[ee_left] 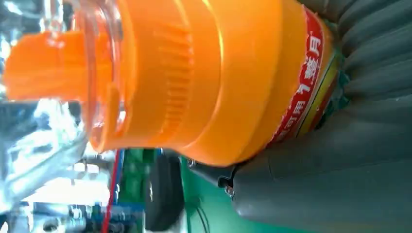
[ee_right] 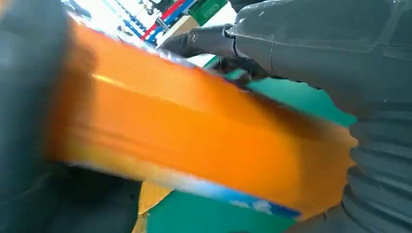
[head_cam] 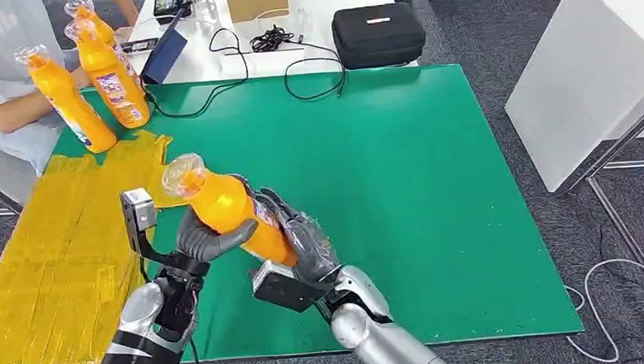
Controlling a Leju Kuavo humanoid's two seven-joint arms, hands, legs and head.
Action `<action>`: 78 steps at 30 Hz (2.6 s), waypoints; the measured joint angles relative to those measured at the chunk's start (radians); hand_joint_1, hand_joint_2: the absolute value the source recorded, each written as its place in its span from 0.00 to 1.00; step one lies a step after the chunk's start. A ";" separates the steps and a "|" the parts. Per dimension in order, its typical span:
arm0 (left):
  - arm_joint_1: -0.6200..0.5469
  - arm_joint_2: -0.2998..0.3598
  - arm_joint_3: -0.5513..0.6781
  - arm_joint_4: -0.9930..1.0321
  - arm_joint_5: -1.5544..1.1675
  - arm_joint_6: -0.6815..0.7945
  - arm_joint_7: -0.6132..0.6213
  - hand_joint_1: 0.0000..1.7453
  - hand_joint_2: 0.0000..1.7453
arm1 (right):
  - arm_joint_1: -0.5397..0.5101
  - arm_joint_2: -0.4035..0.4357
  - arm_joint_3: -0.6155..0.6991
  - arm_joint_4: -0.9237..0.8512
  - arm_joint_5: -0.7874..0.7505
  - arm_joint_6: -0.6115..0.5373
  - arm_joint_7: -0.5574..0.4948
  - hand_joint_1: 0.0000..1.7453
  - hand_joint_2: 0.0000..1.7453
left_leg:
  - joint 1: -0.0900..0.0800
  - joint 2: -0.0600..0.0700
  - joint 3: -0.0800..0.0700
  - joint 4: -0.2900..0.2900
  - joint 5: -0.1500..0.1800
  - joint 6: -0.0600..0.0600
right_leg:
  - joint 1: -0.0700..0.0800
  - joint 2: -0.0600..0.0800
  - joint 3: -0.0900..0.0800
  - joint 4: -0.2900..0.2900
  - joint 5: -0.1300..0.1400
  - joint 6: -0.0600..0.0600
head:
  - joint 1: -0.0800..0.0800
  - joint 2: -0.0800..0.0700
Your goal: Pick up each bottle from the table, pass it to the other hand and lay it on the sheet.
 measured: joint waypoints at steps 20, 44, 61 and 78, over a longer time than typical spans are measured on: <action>0.003 0.003 0.016 -0.010 -0.240 0.213 -0.045 1.00 1.00 | 0.060 -0.038 -0.017 -0.148 0.006 -0.052 0.003 0.00 1.00 | 0.000 0.000 0.000 0.000 0.000 0.000 | 0.000 0.000 0.000 0.000 0.000 0.000 | 0.000 0.000; -0.212 0.208 0.065 0.334 -1.917 0.494 0.351 1.00 1.00 | 0.281 -0.163 -0.356 -0.713 -0.072 0.038 0.000 0.00 1.00 | 0.000 0.000 0.000 0.000 0.002 -0.002 | 0.000 0.000 -0.001 0.001 0.001 0.000 | 0.001 0.000; -0.303 0.223 0.035 0.692 -1.884 0.509 0.330 0.00 1.00 | 0.289 -0.171 -0.382 -0.713 -0.105 0.056 -0.001 0.00 1.00 | 0.000 0.000 0.000 0.000 0.002 -0.002 | 0.000 0.000 -0.001 0.000 0.000 0.000 | 0.000 0.000; -0.309 0.195 0.041 0.757 -1.853 0.548 0.324 0.00 1.00 | 0.289 -0.170 -0.382 -0.697 -0.108 0.071 0.008 0.00 1.00 | 0.000 0.000 0.000 0.000 0.002 -0.002 | 0.000 0.000 0.000 0.001 0.000 0.000 | 0.000 0.000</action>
